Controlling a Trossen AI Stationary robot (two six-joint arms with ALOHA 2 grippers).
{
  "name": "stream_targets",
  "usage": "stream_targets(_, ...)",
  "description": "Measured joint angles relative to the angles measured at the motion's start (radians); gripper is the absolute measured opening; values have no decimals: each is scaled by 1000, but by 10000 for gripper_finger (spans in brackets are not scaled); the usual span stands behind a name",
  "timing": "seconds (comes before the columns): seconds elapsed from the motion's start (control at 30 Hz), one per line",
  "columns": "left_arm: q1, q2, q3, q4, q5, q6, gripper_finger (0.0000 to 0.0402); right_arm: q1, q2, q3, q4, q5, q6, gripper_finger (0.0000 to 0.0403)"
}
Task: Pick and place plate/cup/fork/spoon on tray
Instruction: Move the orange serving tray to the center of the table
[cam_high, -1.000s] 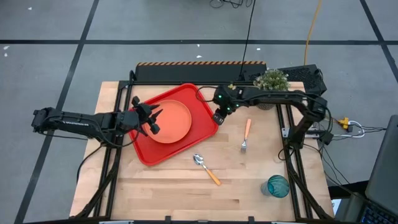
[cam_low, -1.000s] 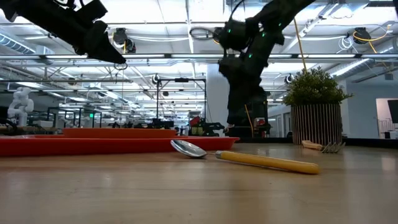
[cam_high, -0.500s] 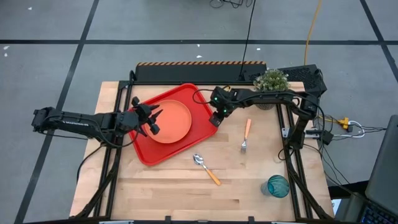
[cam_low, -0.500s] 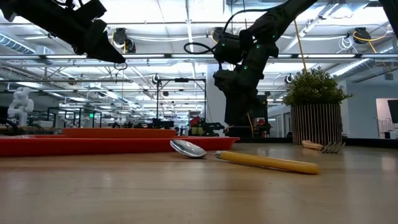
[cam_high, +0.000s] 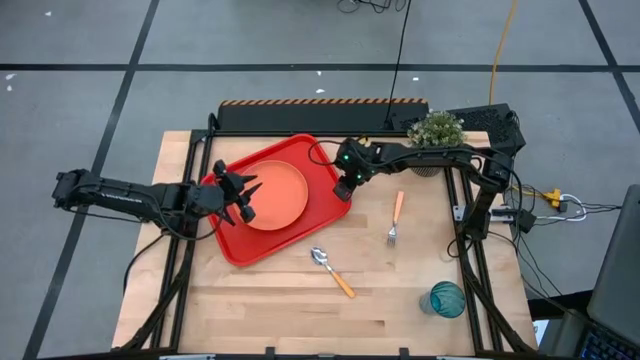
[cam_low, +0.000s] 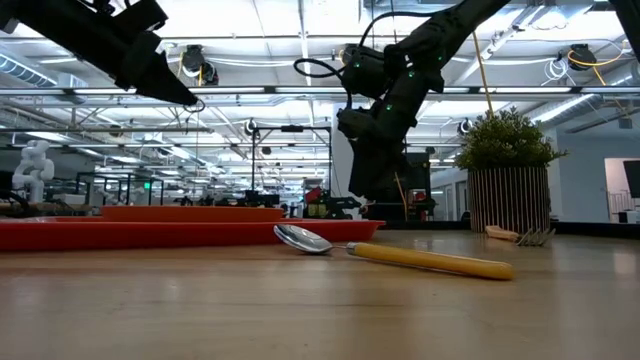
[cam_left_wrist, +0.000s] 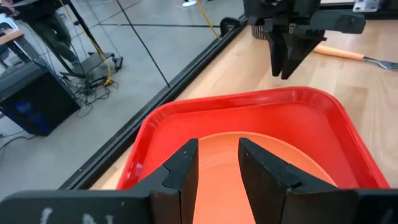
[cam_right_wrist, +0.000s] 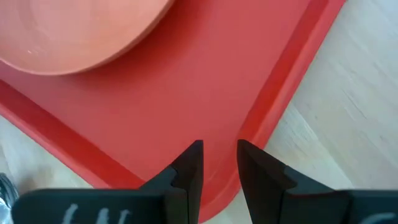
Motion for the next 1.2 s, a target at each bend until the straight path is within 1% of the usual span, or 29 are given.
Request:
stream_targets(0.07, -6, 0, 0, -8, 0, -5, 117, 11, 0, 0, 0, -1, -34, 91)
stream_targets(0.17, -14, 0, 0, -17, -3, -13, 117, 48, 0, 0, -17, -11, -127, 91)
stream_targets(0.3, -19, 0, 0, -21, -3, -14, 117, 109, 0, 0, -53, -60, -274, 91)
stream_targets(0.4, -19, 0, 0, -21, -4, -15, 117, 151, 0, -1, -74, -55, -340, 91)
stream_targets(0.47, -19, 0, 0, -21, -4, -16, 117, 169, 0, -1, -64, -50, -349, 91)
stream_targets(0.6, -19, 0, 0, -21, -4, -17, 117, 187, 0, -1, -46, 70, -347, 91)
stream_targets(0.67, -19, 0, 0, -21, -4, -20, 117, 187, 4, -1, -33, 101, -348, 91)
stream_targets(0.73, -19, 0, 0, -23, -4, -24, 117, 186, 25, 0, -11, 107, -347, 91)
stream_targets(1.03, -19, 0, 1, -54, -4, -31, 117, 198, 114, -2, -14, 105, -369, 91)
stream_targets(1.2, -19, 0, 1, -88, -4, -59, 117, 198, 115, -1, -83, 104, -366, 91)
